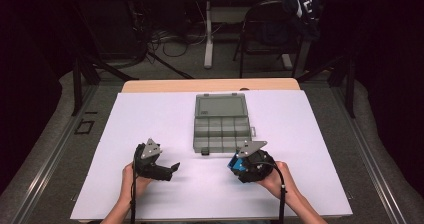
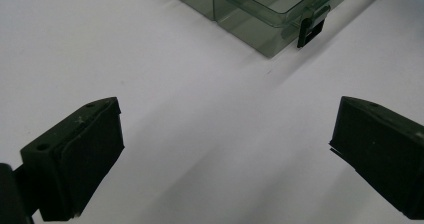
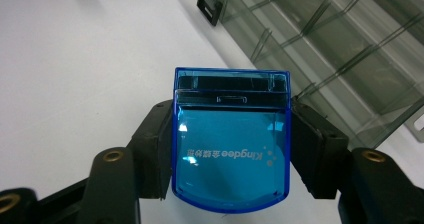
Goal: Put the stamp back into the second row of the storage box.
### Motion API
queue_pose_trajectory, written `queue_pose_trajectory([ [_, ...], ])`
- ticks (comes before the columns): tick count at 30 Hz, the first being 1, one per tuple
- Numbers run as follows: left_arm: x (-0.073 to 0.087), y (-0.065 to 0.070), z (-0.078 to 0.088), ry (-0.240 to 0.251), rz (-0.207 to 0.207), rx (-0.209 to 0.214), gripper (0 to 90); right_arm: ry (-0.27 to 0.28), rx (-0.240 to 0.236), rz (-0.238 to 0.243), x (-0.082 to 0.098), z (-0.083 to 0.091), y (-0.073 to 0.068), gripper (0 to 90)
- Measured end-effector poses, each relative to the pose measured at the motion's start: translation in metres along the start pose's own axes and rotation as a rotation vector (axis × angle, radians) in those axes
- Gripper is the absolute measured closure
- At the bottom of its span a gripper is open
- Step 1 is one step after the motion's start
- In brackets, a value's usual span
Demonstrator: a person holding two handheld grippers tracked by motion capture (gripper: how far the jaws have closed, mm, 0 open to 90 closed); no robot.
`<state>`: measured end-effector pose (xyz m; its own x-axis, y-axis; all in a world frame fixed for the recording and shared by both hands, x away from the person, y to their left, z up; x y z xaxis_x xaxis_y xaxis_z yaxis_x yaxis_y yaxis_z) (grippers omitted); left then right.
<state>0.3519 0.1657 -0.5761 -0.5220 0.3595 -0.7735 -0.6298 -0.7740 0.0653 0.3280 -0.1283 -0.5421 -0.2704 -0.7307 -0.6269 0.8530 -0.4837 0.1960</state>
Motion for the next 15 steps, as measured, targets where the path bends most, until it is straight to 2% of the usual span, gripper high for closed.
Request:
queue_pose_trajectory([
  [15,0.000,-0.002,0.000,0.005,0.010,0.001,0.0,0.017,-0.006,0.029,-0.013,-0.002,0.017,40.7],
])
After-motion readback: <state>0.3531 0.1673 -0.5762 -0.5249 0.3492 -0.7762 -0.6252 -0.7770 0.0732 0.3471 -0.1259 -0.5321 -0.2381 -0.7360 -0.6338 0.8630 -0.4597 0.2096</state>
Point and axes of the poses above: each handheld gripper's, and its own axes: z roughly backward along the jaws, x roughly out of its underside, y roughly to its right, the point moved 5 cm from there along -z, roughly forward along the jaws, and after that the axes turned 7 degrees about z, right-handed, at the moved point
